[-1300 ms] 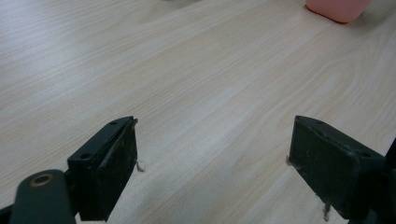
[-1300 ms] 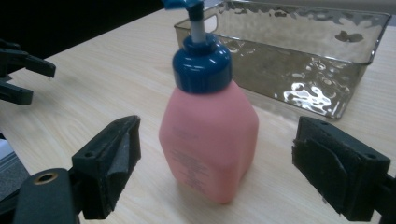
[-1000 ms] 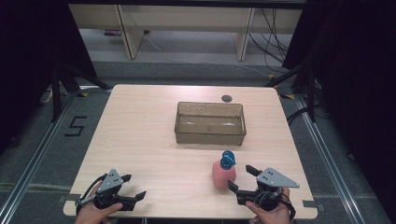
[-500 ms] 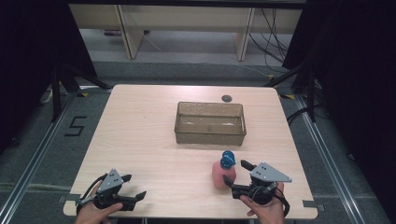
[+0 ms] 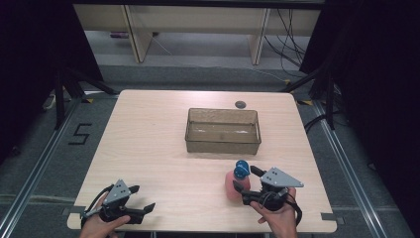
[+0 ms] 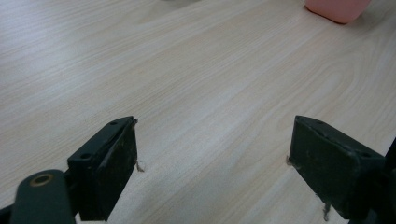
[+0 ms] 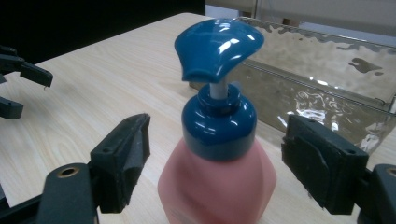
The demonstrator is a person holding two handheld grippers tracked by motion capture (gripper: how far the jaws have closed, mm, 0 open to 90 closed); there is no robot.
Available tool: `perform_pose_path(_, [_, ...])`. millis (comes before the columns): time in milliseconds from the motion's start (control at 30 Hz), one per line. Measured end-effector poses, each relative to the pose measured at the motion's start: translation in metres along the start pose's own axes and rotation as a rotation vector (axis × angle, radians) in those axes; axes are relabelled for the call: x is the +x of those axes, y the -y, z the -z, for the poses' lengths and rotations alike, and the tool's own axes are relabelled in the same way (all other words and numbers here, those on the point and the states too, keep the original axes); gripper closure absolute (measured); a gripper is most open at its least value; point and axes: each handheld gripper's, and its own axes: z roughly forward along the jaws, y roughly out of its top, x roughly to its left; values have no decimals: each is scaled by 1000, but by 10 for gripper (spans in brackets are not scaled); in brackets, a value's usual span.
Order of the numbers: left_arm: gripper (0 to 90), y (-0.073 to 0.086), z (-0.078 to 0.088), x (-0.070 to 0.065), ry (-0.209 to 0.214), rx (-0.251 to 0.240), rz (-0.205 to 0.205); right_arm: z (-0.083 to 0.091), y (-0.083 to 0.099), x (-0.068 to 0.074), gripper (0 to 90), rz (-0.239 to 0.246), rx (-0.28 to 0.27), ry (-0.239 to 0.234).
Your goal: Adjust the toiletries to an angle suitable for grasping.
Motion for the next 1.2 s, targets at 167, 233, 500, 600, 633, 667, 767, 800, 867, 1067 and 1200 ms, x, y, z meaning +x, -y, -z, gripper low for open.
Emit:
perform_pose_path(167, [147, -1, 1, -1, -9, 19, -7, -4, -1, -2, 264, -10, -9, -11])
perform_pose_path(233, [148, -1, 1, -1, -9, 19, -7, -5, -1, -3, 274, -16, -8, -19])
perform_pose_path(500, [147, 0, 1, -1, -3, 9, -7, -11, -3, -4, 297, -10, -20, -19])
perform_pose_path(600, [148, 0, 1, -1, 2, 7, -6, -13, -4, -5, 303, 3, -25, -23])
perform_pose_path(633, [148, 0, 1, -1, 0, 6, -5, -13, -4, -5, 303, 3, -25, -23])
perform_pose_path(667, [148, 0, 0, -1, 3, 1, -2, -14, -4, -3, 306, -24, -25, -46])
perform_pose_path(767, [148, 0, 1, -1, 3, 2, -7, -16, -4, -3, 313, -14, -7, -36])
perform_pose_path(800, [148, -1, 1, 0, 2, 5, -7, -16, -4, -3, 313, -14, -7, -36])
perform_pose_path(867, [148, -1, 1, -1, 2, 2, -8, -18, -4, -3, 318, -9, -11, -27])
perform_pose_path(1067, [147, -1, 1, -1, 3, 1, -6, -21, -4, -5, 332, 7, -12, -33])
perform_pose_path(1200, [147, -1, 1, -1, 1, 4, -5, -22, -4, -4, 359, -17, -6, -46])
